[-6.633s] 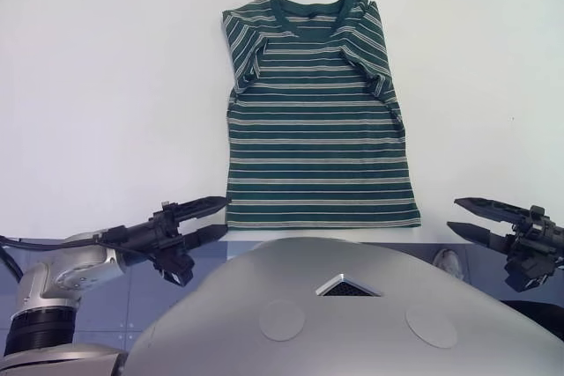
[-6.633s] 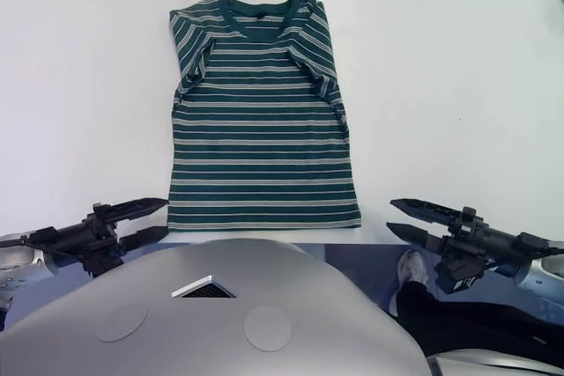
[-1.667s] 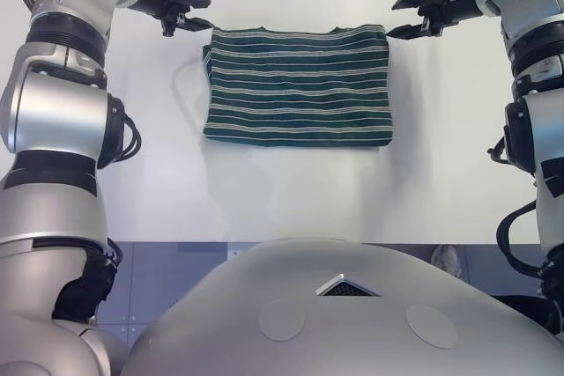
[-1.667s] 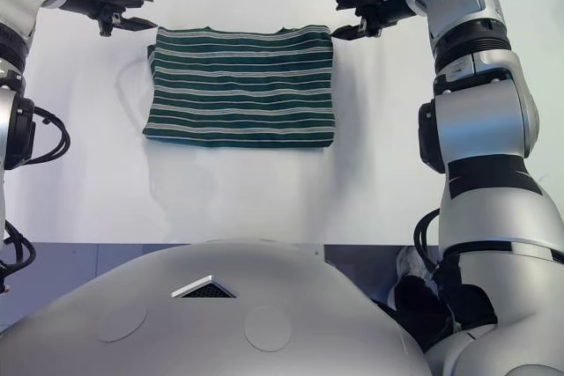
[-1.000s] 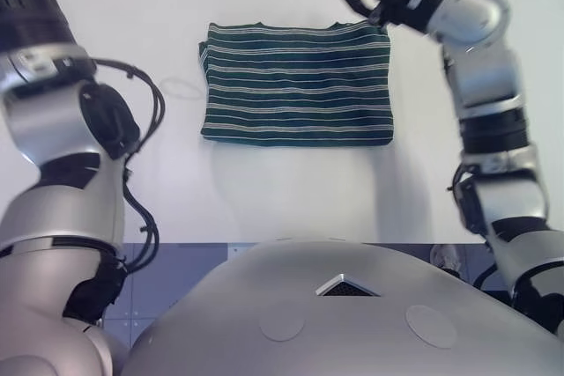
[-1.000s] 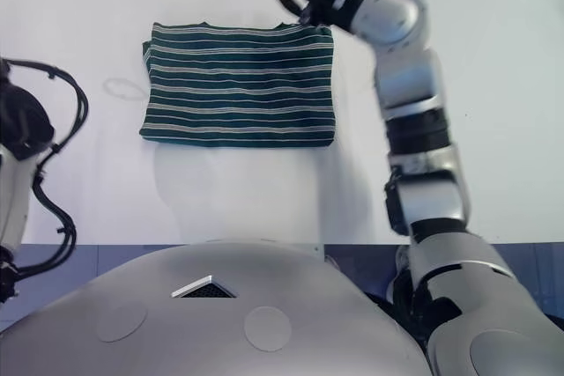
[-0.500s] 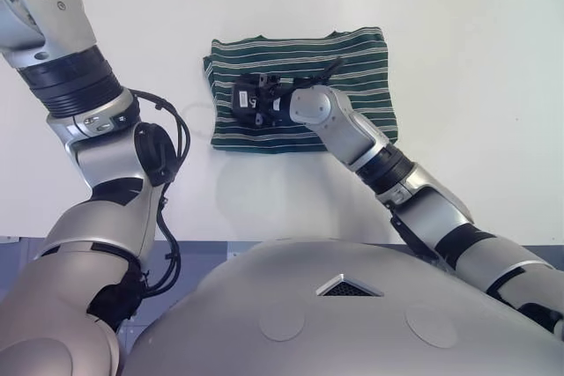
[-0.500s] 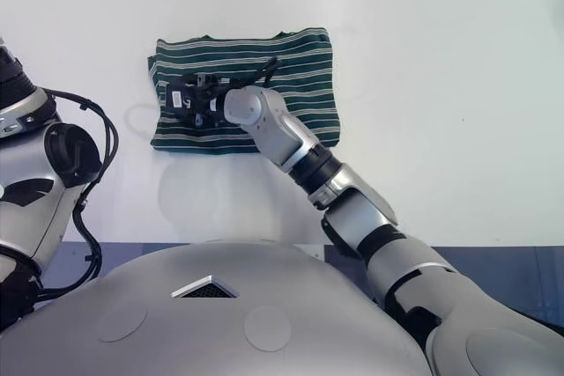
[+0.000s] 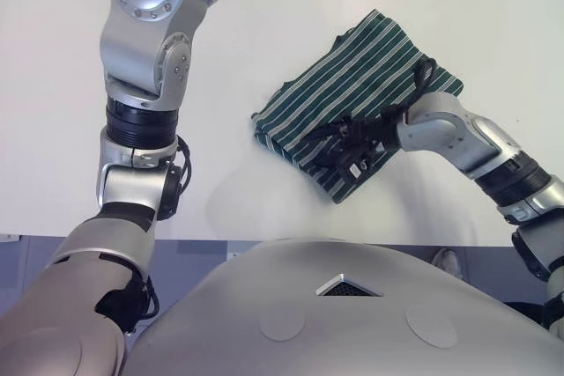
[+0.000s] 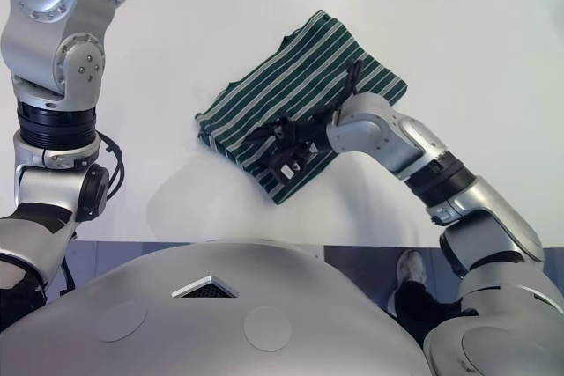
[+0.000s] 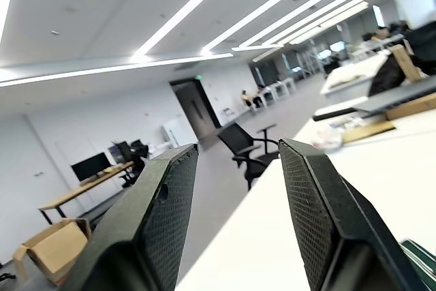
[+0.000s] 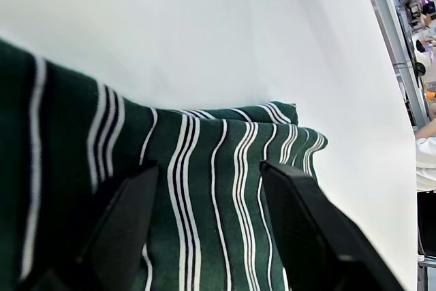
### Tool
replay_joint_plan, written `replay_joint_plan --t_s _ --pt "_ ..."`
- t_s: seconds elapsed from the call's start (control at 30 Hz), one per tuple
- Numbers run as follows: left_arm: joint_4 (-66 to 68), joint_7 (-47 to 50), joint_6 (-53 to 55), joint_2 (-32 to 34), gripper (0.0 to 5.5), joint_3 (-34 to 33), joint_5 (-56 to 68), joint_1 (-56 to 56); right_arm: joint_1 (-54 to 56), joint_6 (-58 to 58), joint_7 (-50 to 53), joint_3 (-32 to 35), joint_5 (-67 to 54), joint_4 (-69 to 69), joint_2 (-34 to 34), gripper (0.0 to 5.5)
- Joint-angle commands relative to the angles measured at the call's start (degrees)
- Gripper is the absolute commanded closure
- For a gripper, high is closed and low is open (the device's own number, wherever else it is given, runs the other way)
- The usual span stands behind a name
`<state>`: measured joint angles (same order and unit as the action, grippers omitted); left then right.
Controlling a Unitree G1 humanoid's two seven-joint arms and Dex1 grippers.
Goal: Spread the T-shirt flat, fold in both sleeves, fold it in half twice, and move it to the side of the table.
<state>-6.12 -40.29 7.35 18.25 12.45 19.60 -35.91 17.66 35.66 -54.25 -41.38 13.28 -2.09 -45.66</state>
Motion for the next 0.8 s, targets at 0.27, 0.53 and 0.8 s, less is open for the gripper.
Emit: replay_joint_plan --t_s 0.27,0.53,0.8 --pt "27.7 -12.4 -11.9 -5.3 3.34 13.2 -14.6 -4.8 0.5 -22.0 -8.1 16.1 -27.2 -23.5 -12.3 2.71" --pt "50.6 -13.6 -16.4 -14.4 3.34 20.1 -24.0 -6.2 -1.8 -48.1 -19.5 32.0 -54.1 -37.3 -29.6 2.71" --pt "60.3 4.5 -7.8 -9.8 3.34 22.2 -37.2 -0.3 -4.3 -53.5 -15.2 35.4 -51.1 -38.9 -24.9 2.71"
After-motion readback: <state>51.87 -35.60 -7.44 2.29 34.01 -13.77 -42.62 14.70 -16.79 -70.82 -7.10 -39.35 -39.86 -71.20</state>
